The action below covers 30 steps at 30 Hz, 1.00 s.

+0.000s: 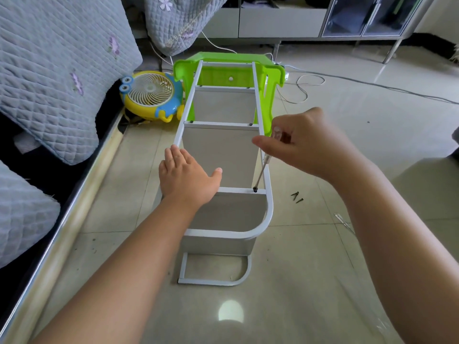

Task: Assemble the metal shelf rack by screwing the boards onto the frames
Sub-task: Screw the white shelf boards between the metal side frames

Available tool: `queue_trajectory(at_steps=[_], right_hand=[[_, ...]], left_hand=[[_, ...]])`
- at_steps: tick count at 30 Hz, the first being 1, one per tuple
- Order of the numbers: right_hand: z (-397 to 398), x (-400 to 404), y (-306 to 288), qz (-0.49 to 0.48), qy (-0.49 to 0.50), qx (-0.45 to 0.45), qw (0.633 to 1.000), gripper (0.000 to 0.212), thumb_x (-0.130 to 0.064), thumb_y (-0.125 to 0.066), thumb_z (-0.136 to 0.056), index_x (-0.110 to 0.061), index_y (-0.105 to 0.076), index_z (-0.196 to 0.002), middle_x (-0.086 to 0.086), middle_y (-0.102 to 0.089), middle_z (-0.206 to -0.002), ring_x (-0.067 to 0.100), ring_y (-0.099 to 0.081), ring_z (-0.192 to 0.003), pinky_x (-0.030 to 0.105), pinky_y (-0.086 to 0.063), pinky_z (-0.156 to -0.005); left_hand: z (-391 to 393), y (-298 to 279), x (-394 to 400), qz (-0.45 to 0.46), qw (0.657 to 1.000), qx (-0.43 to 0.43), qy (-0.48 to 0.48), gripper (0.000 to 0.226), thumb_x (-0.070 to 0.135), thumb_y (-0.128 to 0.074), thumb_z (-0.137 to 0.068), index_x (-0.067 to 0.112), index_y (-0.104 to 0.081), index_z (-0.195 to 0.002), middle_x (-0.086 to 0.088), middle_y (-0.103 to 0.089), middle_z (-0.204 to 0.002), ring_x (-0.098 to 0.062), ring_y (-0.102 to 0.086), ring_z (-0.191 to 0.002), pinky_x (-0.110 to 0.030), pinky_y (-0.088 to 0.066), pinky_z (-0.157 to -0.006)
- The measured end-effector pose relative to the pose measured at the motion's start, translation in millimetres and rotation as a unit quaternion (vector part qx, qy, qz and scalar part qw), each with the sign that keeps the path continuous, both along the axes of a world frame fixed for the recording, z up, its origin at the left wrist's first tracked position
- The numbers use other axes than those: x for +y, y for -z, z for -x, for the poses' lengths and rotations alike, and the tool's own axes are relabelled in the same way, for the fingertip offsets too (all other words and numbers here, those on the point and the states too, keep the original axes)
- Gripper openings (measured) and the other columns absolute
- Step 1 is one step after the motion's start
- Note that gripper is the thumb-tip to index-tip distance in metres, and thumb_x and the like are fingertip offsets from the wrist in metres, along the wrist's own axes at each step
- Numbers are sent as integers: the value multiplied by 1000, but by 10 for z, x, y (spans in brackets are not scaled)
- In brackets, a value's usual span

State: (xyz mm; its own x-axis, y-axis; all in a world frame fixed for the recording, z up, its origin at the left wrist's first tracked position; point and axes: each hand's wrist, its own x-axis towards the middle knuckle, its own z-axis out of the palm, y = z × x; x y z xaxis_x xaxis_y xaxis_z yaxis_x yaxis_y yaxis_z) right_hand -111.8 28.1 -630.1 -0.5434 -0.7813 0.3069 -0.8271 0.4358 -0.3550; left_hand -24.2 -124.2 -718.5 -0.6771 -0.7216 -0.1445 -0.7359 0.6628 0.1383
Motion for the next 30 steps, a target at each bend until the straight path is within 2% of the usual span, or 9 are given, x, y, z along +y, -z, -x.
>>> queue_trajectory(at_steps=[3,5,7,10,13,18,23,26,30], right_hand=[[9,-23,-2,-2,26,20,999,35,-36,-54,-88,-13,-53,-63,1,-36,-51,24,-39,-55,32,-40,-59],[-24,-39,-5,9,13,7,1000,26,-32,-52,-90,-13,-66,-101,-9,-38,-54,20,-44,-65,28,-42,-64],[-55,-57,-6,-8,-14,7,1000,30,-26,-50,-92,-17,-60,-119,-19,-33,-51,15,-39,-61,25,-35,-63],[-70,-33,-56,-47,-42,16,998,22,-22,-46,-94,-12,-62,-104,-10,-39,-50,17,-39,-53,29,-35,-60],[-77,34,-161,-89,-65,-46,993,20,-18,-39,-92,-9,-56,-87,3,-51,-70,24,-45,-71,33,-37,-67],[-123,107,-291,-192,-58,-36,979,13,-18,-37,-96,-16,-41,-84,-8,-42,-68,15,-39,-71,27,-24,-58],[-134,-8,-289,-220,7,60,974,48,-44,-32,-96,-14,-33,-59,-2,-35,-59,9,-31,-54,23,-26,-49],[-146,-6,-258,-211,20,52,976,45,-45,-27,-97,-13,-45,-73,3,-45,-68,18,-43,-62,29,-33,-51],[-220,48,-312,-205,-49,-34,977,32,-25,-31,-98,-16,-51,-122,3,-54,-117,22,-51,-109,32,-39,-92]], left_hand=[[-7,9,6,9,1000,-1,-2,86,57,-31,-92,0,1,-147,-15,6,-156,-26,6,-145,-37,-3,-117],[-4,7,13,11,1000,-4,-3,84,55,-31,-93,0,1,-147,-15,5,-156,-26,6,-145,-37,-3,-117],[-1,3,20,13,1000,-6,-5,82,54,-31,-93,0,1,-147,-15,6,-156,-26,7,-144,-37,-3,-117],[-9,5,29,17,1000,-5,-5,81,52,-31,-94,0,0,-147,-15,5,-156,-26,7,-144,-37,-3,-117],[-18,3,34,15,1000,-8,-5,80,52,-30,-94,1,1,-147,-15,7,-156,-26,8,-144,-37,-2,-117],[-27,7,37,14,1000,-11,-5,79,52,-29,-94,1,1,-147,-15,7,-156,-26,8,-144,-38,-1,-117],[-28,-3,46,12,1000,-10,-5,79,51,-30,-95,1,2,-147,-15,7,-156,-26,8,-144,-38,-1,-117],[-37,-4,51,12,1000,-10,-7,79,51,-30,-95,1,1,-147,-15,7,-156,-26,8,-144,-37,0,-117],[-35,-8,53,8,1000,-7,-6,79,50,-30,-95,0,2,-147,-15,7,-156,-26,8,-144,-36,0,-117]])
